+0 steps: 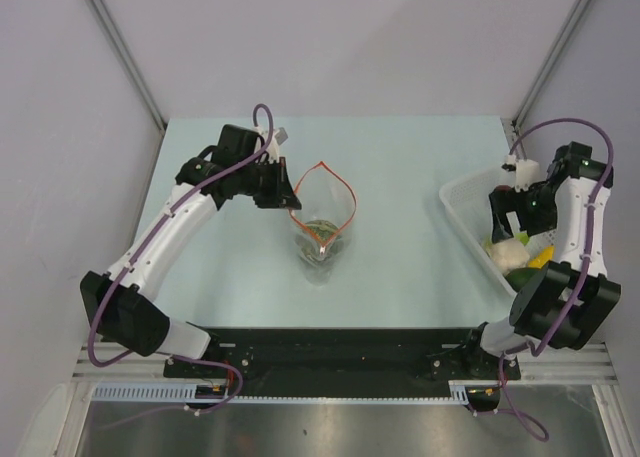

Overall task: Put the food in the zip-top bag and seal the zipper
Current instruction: Adjust the zipper food storage bag at the center of the board, then pick up the fake vegetable from the bin.

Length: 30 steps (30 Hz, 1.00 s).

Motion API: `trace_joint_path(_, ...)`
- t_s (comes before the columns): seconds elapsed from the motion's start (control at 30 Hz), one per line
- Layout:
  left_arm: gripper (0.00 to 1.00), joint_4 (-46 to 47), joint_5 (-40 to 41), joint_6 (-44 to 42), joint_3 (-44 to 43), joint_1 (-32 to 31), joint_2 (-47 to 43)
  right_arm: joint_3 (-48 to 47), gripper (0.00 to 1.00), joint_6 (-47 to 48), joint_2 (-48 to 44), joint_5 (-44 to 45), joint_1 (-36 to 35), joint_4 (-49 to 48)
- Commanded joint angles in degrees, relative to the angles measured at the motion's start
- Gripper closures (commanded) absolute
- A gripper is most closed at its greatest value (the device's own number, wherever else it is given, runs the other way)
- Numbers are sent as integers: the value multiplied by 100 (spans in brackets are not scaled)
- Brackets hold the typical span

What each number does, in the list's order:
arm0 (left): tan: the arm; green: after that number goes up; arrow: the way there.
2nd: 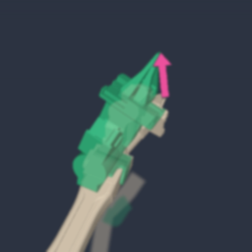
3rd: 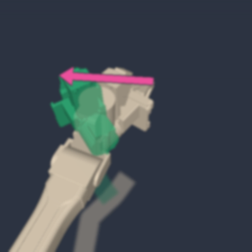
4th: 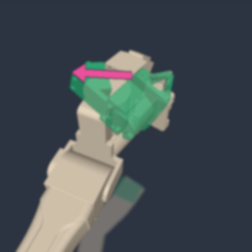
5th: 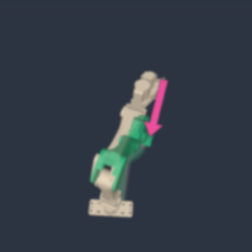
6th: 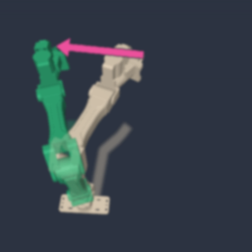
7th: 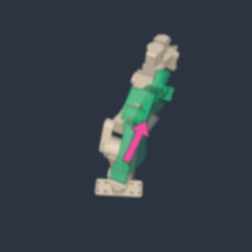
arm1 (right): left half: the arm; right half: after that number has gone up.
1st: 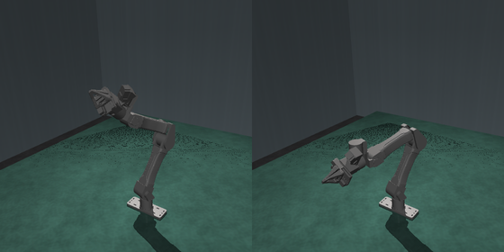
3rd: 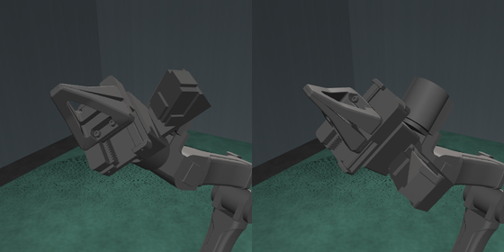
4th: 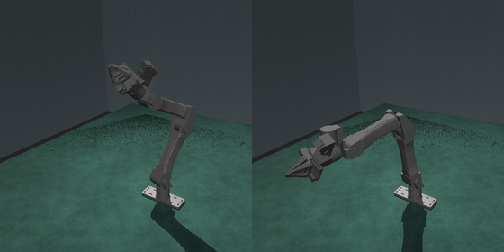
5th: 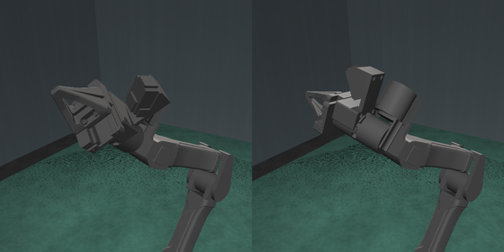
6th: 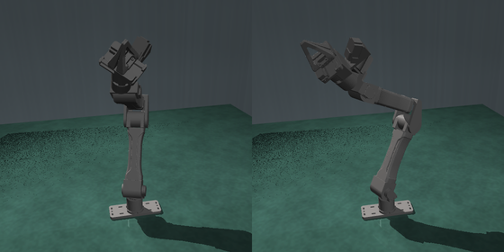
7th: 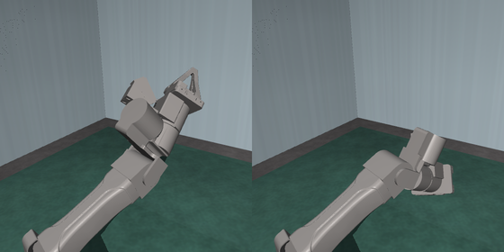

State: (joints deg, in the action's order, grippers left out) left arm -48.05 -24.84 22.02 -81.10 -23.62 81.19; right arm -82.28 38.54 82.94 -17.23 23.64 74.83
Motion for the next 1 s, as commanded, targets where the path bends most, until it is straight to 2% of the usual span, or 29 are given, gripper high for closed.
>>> trace_joint_path(0.0, 100, 138, -144, 13, 7, -11, 11, 264, 2, 294, 266, 861, -122, -248)
trace_joint_path(0.3, 100, 200, -100, 30, 165, -11, -86, 1002, 4, 391, 882, 1591, -342, -1205)
trace_joint_path(0.6, 100, 235, -74, 4, 270, -11, -86, 1302, 13, 321, 1576, 1645, -413, -1945)
trace_joint_path(0.63, 100, 226, -56, -13, 270, -11, -77, 1302, 17, 320, 1611, 1627, -413, -1954)
trace_joint_path(0.67, 100, 217, -47, -22, 261, -11, -77, 1302, 31, 338, 1612, 1601, -413, -1954)
trace_joint_path(0.73, 100, 209, -38, -40, 253, -11, -59, 1294, 44, 364, 1402, 1548, -386, -1928)
trace_joint_path(0.77, 100, 191, -38, -40, 253, -11, -68, 1293, 56, 425, 1288, 1461, -378, -1867)
trace_joint_path(0.8, 100, 191, -38, -40, 253, -11, -77, 1285, 62, 443, 973, 1408, -360, -1823)
trace_joint_path(0.83, 100, 200, -56, -40, 261, -11, -77, 1285, 75, 469, 840, 1346, -343, -1788)
trace_joint_path(0.9, 100, 209, -65, -40, 261, -11, -77, 1232, 89, 514, 532, 1196, -334, -1630)
trace_joint_path(0.93, 100, 200, -56, -40, 270, -11, -85, 1215, 100, 522, 287, 1179, -307, -1594)
trace_joint_path(0.97, 100, 200, -65, -49, 270, -11, -86, 1136, 100, 496, 180, 1083, -290, -1490)
